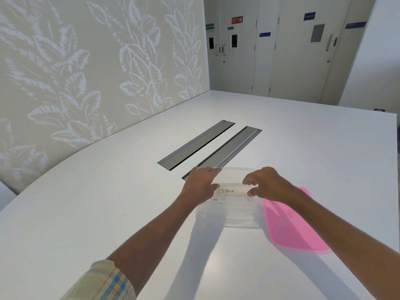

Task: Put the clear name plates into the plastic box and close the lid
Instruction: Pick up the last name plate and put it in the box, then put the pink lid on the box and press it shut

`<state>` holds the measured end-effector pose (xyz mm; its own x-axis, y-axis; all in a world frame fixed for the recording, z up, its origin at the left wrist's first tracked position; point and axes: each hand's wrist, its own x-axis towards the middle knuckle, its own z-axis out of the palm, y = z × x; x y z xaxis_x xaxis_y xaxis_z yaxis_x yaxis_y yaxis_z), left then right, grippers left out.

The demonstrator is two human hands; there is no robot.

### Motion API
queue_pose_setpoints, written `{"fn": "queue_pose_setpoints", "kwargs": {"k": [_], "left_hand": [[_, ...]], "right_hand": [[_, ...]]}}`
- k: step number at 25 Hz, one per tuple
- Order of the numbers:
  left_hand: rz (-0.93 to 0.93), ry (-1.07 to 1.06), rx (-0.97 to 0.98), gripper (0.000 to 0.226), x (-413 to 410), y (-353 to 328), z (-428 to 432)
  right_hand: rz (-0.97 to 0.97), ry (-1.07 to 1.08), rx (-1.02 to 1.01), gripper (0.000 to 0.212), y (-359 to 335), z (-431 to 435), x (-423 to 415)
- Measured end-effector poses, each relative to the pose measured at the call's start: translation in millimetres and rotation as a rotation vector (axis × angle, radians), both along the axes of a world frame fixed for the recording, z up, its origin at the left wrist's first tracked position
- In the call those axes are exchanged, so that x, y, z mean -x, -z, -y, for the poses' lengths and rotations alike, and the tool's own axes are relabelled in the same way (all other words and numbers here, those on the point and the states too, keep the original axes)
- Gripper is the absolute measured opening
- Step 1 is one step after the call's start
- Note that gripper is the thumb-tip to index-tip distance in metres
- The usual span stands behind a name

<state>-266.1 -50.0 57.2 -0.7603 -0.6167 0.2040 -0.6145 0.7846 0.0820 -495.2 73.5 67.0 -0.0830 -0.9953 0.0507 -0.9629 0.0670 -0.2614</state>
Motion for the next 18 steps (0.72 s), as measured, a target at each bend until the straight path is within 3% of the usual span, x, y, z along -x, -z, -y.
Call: {"fn": "queue_pose_setpoints", "kwargs": {"k": [3, 6, 12, 18], "left_hand": [[-0.349, 0.073, 0.058, 0.058, 18, -1, -42], [-0.505, 0.197, -0.003, 0.050, 39, 4, -92], [-0.339, 0.295, -0.178, 0.061, 90, 27, -173], [-0.120, 0.329, -0.311, 0.047, 124, 69, -211]], "right_hand": [[0.281, 0.129, 0.211, 0.027, -1, -39, 8], [0.435, 0.262, 0.305, 0.020, 11, -90, 20], [0.555, 0.537, 0.282, 0.020, 37, -170, 42], [0.555, 0.659, 0.213, 0.027, 76, -221, 44]]}}
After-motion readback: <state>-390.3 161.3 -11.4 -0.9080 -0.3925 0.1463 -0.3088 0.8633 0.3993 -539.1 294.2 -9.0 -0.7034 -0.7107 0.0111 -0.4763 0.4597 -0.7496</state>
